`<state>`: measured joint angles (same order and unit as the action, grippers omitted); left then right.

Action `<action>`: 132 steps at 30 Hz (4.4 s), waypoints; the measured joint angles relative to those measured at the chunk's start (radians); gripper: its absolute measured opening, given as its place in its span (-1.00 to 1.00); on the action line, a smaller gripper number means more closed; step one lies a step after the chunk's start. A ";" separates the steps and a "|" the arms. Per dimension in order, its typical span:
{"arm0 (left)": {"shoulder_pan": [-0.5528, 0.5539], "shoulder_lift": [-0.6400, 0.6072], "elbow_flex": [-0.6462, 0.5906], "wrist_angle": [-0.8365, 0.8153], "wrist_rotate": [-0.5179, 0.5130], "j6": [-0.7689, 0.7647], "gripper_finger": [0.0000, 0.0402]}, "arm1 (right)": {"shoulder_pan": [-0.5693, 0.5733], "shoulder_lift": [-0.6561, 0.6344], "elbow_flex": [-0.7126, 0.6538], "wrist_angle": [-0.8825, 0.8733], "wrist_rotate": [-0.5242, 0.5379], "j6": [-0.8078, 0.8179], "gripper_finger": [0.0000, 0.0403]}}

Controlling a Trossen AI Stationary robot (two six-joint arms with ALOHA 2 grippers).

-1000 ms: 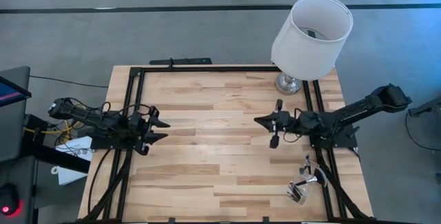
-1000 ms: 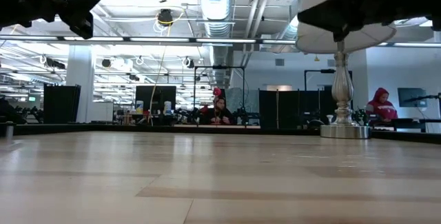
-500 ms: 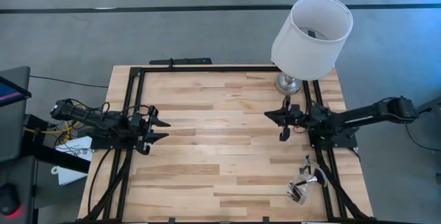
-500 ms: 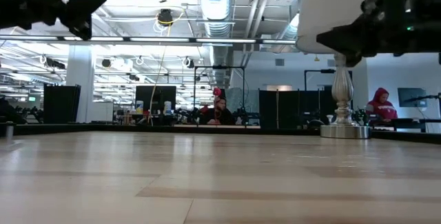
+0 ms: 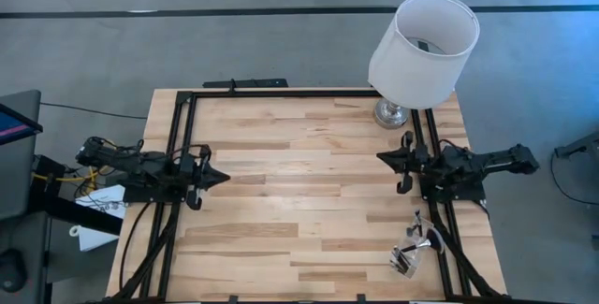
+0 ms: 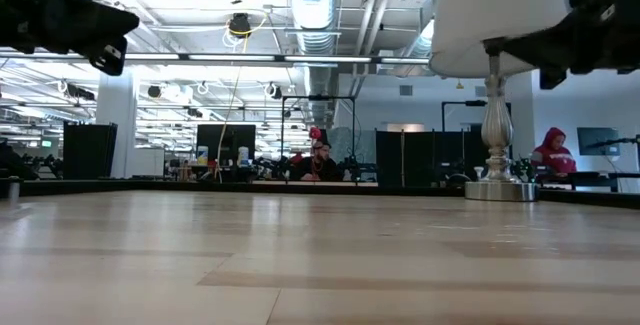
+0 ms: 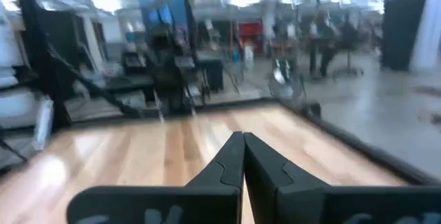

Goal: Pick & Place Makeup Brushes
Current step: Return to Home Position

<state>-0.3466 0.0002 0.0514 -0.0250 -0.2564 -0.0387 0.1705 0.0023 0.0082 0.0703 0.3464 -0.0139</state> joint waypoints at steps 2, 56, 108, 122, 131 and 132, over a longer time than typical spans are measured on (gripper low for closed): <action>0.000 0.000 0.000 -0.001 -0.005 0.000 -0.97 | 0.023 0.000 0.001 -0.007 -0.003 -0.019 -1.00; 0.348 0.008 -0.046 0.095 0.302 -0.003 -0.95 | 0.069 0.017 0.004 -0.019 0.052 -0.030 -1.00; 0.348 0.008 -0.045 0.105 0.302 -0.003 -0.95 | 0.069 0.017 0.004 -0.018 0.051 -0.031 -1.00; 0.347 0.008 -0.045 0.109 0.302 -0.003 -0.95 | 0.069 0.017 0.004 -0.018 0.052 -0.031 -1.00; 0.347 0.008 -0.045 0.112 0.302 -0.003 -0.95 | 0.069 0.017 0.004 -0.018 0.052 -0.030 -1.00; 0.347 0.008 -0.045 0.112 0.302 -0.003 -0.95 | 0.069 0.017 0.004 -0.018 0.051 -0.031 -1.00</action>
<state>0.0007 0.0086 0.0059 0.0873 0.0455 -0.0420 0.2398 0.0193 0.0120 0.0521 0.3977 -0.0444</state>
